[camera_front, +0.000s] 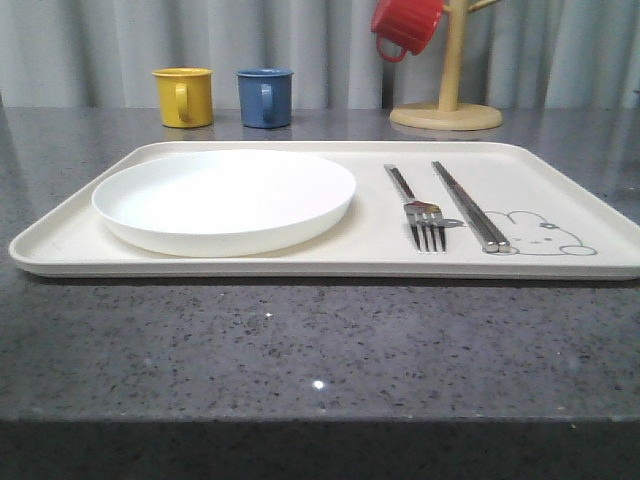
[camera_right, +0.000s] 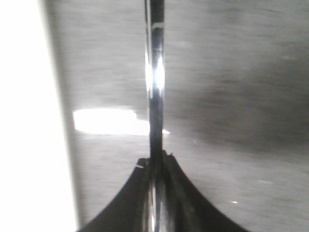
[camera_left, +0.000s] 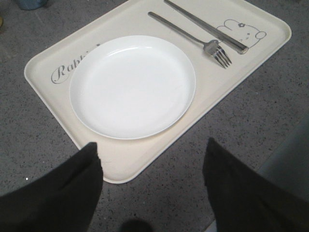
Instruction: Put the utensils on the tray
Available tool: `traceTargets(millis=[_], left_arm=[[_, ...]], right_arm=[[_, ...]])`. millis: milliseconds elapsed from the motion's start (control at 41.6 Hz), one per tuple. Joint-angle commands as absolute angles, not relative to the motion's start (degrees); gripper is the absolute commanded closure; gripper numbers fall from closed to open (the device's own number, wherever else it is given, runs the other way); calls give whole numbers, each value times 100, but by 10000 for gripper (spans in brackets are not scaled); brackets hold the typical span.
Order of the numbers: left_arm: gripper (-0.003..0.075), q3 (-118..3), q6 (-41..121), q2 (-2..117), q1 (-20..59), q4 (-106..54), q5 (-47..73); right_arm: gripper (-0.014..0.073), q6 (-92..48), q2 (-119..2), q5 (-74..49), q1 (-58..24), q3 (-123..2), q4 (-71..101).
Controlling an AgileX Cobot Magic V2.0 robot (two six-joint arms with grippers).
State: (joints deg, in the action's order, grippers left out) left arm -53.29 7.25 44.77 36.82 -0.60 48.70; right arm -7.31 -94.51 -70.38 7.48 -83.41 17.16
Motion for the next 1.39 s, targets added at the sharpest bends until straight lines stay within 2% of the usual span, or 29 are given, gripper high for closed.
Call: traceTargets(millis=[0, 192, 529, 625, 769, 913, 1082, 1370], left_arm=[[281, -5475, 683, 4452, 3726, -102, 4375], [281, -5475, 683, 4452, 3726, -102, 4332], [281, -5475, 683, 4452, 3726, -102, 4332], [281, -5475, 683, 4452, 3726, -102, 4332], [281, -5475, 683, 4452, 3726, -102, 4332], [281, -5475, 683, 4452, 3726, -102, 4332], [281, -5475, 683, 4452, 3726, -102, 4332], [281, -5475, 683, 4452, 3726, -102, 4332]], right_arm=[[556, -790, -9179, -7611, 354, -8504, 2248], [556, -350, -9383, -7232, -395, -8488, 2281], [550, 252, -9994, -6990, -483, -8488, 2338], [494, 275, -10055, -6893, -483, -8488, 2338], [339, 275, -10063, -6668, -483, -8488, 2338], [310, 155, -10032, -6458, -483, -8526, 2338], [310, -375, -9700, -6451, -483, -8592, 2333], [319, -695, -8273, -6957, -488, -8526, 1603]])
